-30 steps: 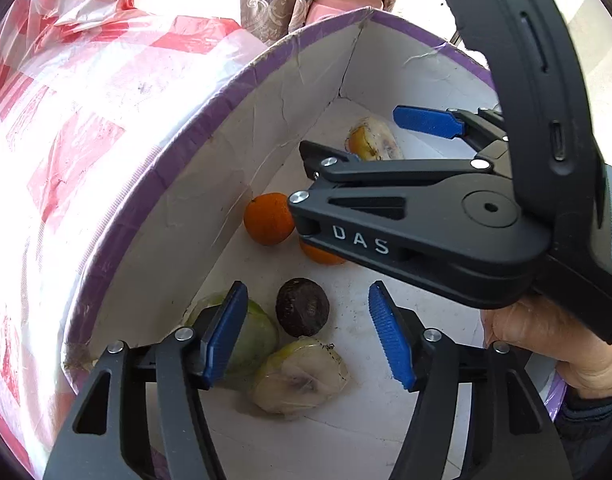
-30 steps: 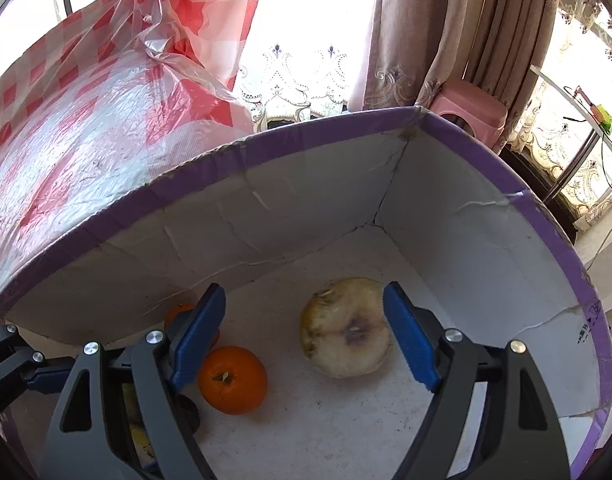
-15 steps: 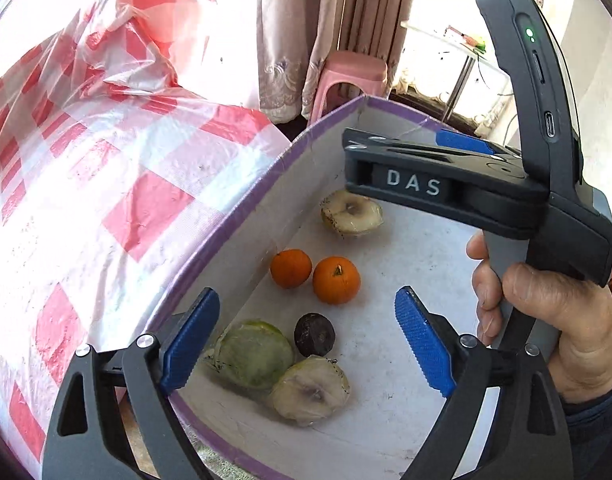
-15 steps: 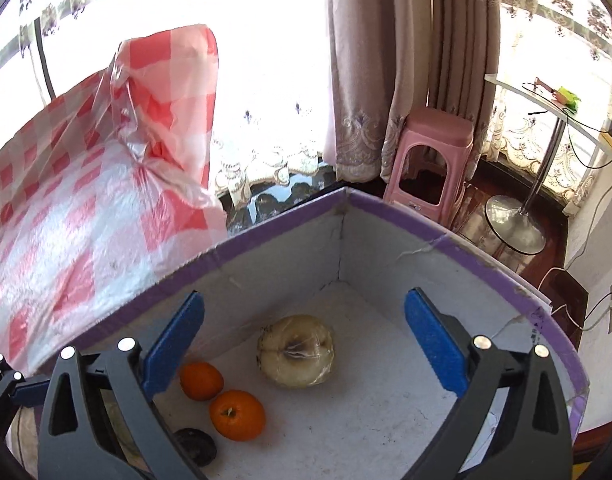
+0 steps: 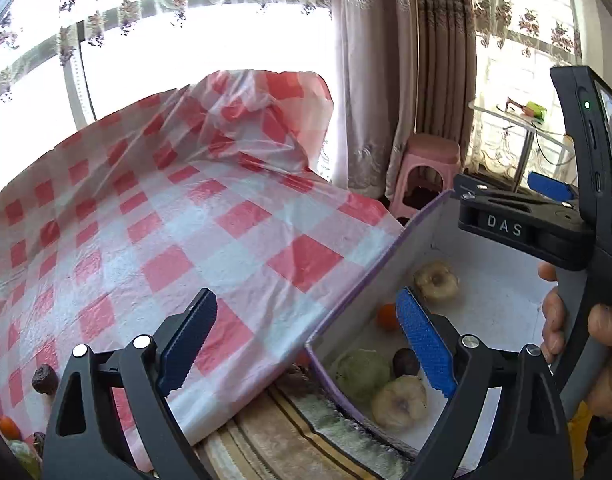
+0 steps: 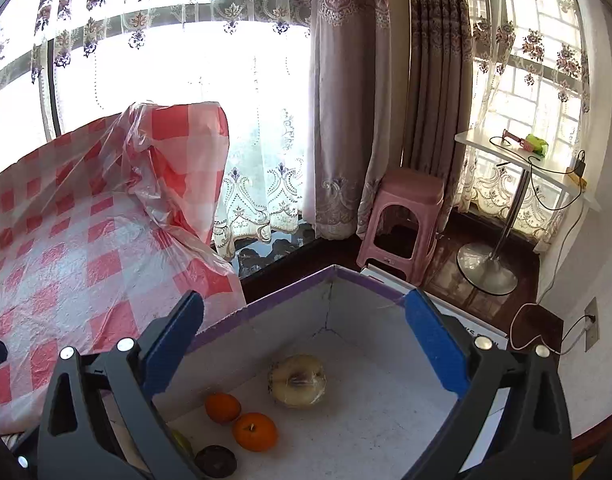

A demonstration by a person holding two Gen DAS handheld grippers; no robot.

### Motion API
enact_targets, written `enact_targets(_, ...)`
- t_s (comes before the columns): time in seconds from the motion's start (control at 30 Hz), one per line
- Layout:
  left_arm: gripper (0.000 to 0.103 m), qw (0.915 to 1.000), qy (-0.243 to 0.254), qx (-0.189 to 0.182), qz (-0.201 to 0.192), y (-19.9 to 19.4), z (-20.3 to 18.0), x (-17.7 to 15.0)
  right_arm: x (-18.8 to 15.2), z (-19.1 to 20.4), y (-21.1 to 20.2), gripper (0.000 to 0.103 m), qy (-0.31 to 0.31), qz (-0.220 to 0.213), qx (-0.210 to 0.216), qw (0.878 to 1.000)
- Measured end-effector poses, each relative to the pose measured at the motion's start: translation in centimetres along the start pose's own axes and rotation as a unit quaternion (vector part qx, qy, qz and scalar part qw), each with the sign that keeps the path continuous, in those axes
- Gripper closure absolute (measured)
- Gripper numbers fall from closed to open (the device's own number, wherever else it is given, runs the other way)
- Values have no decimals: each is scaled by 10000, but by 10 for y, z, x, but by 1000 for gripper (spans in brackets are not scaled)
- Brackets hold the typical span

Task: Organize fruits
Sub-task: 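Withdraw both tools from the box back over the table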

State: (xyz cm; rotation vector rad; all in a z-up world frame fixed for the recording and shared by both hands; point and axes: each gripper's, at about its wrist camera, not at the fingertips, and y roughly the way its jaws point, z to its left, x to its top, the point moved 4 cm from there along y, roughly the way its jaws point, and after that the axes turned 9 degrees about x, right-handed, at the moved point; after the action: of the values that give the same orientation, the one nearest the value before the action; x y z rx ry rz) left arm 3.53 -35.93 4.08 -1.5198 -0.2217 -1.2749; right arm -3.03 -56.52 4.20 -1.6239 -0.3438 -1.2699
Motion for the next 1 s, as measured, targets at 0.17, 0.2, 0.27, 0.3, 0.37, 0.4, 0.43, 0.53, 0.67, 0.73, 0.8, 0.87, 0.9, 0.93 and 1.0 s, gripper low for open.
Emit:
enact_targets(0.17, 15, 9982, -584, -109, -75, -15, 41, 0, 1, 21, -21, 2, 49, -84, 229, 9997)
enact_targets(0.2, 15, 9974, -713, -91, -89, -18, 50, -2, 2, 26, -25, 2, 67, -128, 355, 9993)
enact_targets(0.27, 15, 9965, -827, 113, -22, -24, 65, -6, 4, 39, -33, 2, 48, -214, 631, 9978)
enact_targets(0.3, 15, 9960, -877, 176, -28, -28, 73, -8, 4, 46, -38, 2, 4, -260, 723, 9970)
enact_targets(0.37, 15, 9943, -1036, 244, -45, -34, 89, -15, 5, 62, -47, 2, -153, -388, 842, 9956)
enact_targets(0.4, 15, 9934, -1111, 297, -45, -38, 97, -18, 5, 70, -52, 2, -237, -445, 851, 9951)
enact_targets(0.43, 15, 9925, -1169, 346, -49, -41, 104, -22, 5, 78, -57, 2, -307, -499, 851, 9947)
enact_targets(0.53, 15, 9905, -1286, 478, -13, -49, 124, -35, 4, 101, -71, 2, -538, -596, 967, 9921)
enact_targets(0.67, 15, 9857, -1535, 700, 55, -60, 153, -54, -2, 128, -80, 2, -479, -480, 1782, 9817)
enact_targets(0.73, 15, 9830, -1642, 821, 76, -65, 166, -64, -7, 144, -84, 2, -526, -422, 2013, 9772)
enact_targets(0.8, 15, 9802, -1734, 950, 125, -70, 179, -73, -13, 161, -87, 2, -638, -301, 2265, 9715)
enact_targets(0.87, 15, 9770, -1800, 1131, 172, -76, 193, -81, -21, 180, -90, 2, -713, -132, 2615, 9625)
enact_targets(0.9, 15, 9747, -1871, 1209, 200, -80, 200, -85, -25, 189, -91, 2, -756, -58, 2728, 9591)
enact_targets(0.93, 15, 9725, -1964, 1236, 218, -83, 208, -90, -29, 198, -94, 2, -815, 1, 2782, 9570)
enact_targets(1.0, 15, 9680, -2086, 1361, 296, -90, 223, -101, -38, 216, -97, 2, -909, 111, 2933, 9516)
